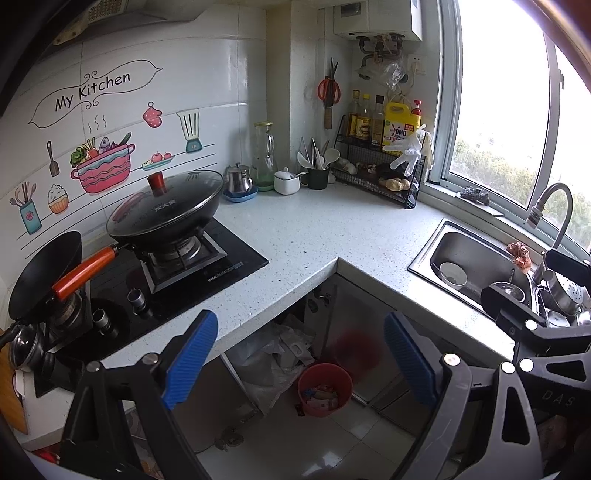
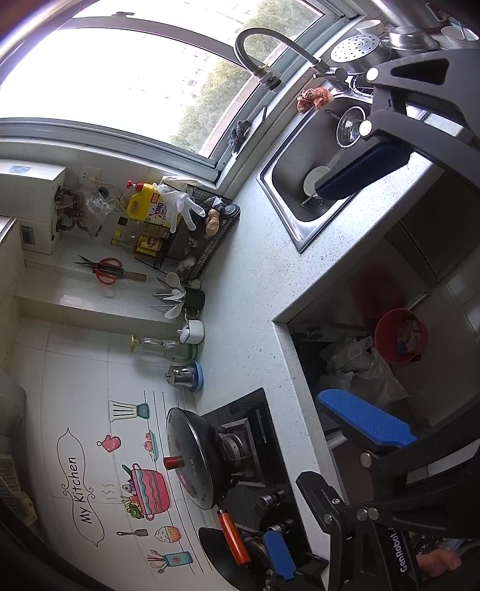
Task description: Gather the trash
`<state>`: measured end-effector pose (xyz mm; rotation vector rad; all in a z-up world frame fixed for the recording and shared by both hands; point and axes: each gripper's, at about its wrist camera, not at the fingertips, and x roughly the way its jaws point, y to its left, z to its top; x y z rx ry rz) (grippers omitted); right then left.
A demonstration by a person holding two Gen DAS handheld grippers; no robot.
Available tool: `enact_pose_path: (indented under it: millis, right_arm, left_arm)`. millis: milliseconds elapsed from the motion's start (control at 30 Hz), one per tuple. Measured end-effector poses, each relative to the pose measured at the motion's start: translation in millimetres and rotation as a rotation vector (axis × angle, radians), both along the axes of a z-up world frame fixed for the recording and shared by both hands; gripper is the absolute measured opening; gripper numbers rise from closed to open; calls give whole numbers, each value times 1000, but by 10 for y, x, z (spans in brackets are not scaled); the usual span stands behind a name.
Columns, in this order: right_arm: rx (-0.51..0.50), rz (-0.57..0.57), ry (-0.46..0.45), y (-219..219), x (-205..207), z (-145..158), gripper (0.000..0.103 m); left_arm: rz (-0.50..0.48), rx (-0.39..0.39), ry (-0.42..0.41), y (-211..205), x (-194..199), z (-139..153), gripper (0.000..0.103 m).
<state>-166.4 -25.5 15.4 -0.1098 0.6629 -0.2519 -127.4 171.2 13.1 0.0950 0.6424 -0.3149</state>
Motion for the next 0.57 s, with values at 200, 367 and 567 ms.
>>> enact_pose_path:
  millis: [200, 367, 567]
  right_arm:
    - [10, 0, 1, -23, -16, -2, 102]
    - [15, 7, 4, -57, -27, -11, 102]
    - [18, 6, 13, -72, 4, -24, 102]
  left_arm:
    - [-3, 1, -4, 13, -5, 5, 90]
    - [-4, 8, -7, 12, 0, 5, 90]
    - [-14, 1, 14, 42, 54, -21, 90]
